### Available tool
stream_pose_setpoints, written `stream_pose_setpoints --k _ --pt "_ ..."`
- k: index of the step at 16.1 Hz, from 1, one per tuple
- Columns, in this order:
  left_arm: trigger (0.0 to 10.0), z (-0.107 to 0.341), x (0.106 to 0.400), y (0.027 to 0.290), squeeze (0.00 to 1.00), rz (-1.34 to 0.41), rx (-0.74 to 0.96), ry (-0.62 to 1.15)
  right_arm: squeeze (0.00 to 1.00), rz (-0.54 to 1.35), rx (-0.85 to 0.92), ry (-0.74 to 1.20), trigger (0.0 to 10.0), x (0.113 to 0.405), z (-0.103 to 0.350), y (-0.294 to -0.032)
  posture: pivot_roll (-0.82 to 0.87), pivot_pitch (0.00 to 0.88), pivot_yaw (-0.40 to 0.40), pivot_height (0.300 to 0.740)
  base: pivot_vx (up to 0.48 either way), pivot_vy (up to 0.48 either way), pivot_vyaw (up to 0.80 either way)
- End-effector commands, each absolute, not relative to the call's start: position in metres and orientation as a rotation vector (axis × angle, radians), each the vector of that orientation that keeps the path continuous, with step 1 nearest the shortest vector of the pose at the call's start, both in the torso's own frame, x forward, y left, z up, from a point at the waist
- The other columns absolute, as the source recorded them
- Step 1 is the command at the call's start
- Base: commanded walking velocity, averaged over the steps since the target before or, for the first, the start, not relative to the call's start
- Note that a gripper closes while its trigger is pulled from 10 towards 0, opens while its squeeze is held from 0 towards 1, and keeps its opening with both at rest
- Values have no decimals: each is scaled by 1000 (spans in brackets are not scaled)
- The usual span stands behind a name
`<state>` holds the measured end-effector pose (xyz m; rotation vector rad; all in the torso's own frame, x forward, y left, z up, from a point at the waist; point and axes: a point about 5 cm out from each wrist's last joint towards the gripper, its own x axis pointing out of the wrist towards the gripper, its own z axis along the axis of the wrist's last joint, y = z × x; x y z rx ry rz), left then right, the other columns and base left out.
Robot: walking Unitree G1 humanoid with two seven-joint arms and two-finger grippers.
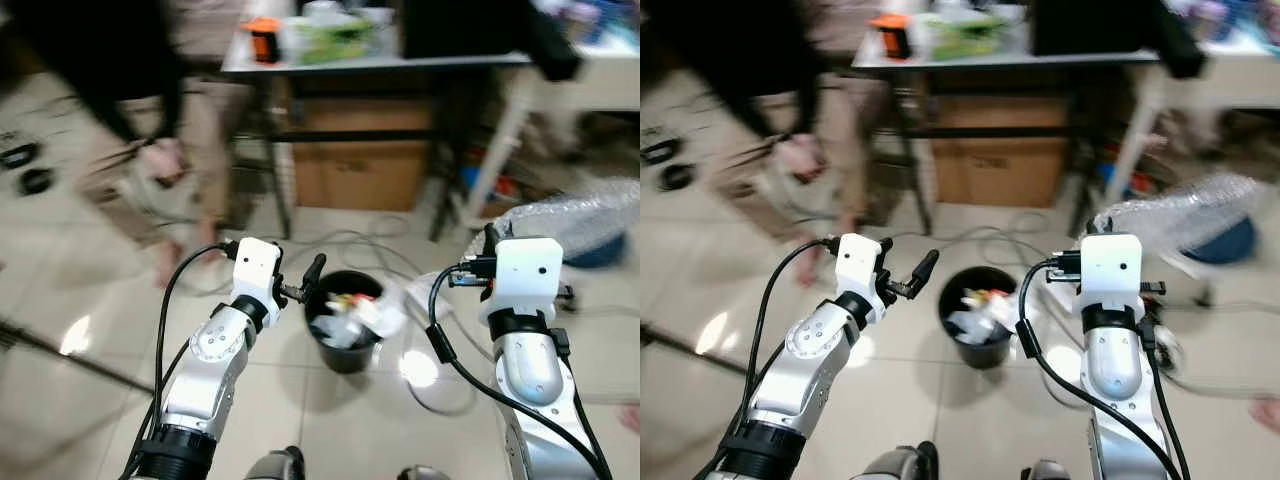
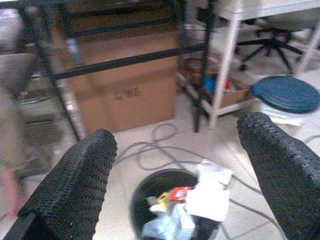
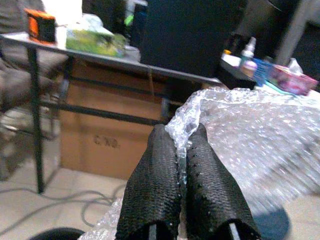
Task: Picking trash to rubbish bin
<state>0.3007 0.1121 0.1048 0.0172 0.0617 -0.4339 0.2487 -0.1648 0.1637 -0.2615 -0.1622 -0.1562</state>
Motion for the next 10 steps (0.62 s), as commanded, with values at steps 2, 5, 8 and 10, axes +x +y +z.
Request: stream_pose_setpoints --k 2,5,8,10 --pt "10000 102 300 113 0 -429 28 80 0 -154 -266 -157 0 247 162 -165 -113 136 93 740 0 0 0" --pt "10000 103 300 112 0 -443 33 68 0 -149 -267 -159 0 248 162 -164 -110 134 94 740 0 0 0" --pt "10000 104 300 113 0 -446 37 63 0 -145 -267 -163 0 249 162 -162 -105 134 96 740 348 0 0" --pt "10000 104 300 113 0 -446 37 62 0 -143 -266 -164 0 249 162 -161 -104 135 97 740 448 0 0"
